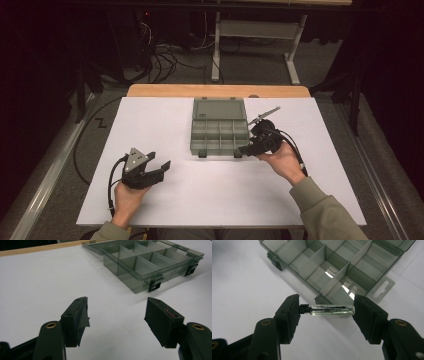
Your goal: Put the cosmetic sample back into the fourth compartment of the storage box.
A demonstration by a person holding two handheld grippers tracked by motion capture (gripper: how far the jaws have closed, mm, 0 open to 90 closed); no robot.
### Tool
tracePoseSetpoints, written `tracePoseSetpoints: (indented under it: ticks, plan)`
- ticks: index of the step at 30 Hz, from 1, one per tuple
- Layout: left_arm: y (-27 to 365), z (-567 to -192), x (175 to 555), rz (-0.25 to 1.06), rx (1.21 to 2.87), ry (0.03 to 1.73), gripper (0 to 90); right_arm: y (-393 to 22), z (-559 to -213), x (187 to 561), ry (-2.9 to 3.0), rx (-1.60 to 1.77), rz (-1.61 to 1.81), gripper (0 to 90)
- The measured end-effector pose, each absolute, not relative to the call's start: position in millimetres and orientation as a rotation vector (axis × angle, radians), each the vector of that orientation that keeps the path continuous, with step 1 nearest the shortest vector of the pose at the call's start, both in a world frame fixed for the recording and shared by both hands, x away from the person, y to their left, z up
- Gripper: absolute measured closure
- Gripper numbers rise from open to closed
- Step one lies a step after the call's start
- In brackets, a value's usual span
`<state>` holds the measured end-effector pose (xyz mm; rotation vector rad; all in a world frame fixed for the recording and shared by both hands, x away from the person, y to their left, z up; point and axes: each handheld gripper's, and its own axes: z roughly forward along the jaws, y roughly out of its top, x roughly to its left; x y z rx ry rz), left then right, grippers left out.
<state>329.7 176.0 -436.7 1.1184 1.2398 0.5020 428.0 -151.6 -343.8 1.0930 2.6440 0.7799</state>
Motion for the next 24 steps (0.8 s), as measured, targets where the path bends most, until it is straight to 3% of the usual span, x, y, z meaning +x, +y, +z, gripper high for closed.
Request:
tracePoseSetpoints:
  ticks: [24]
  plan:
    - [174,-438,330,0.508,1.127,1.230,35.7,-147,-337,471,2.584,1.162,0.776,40.7]
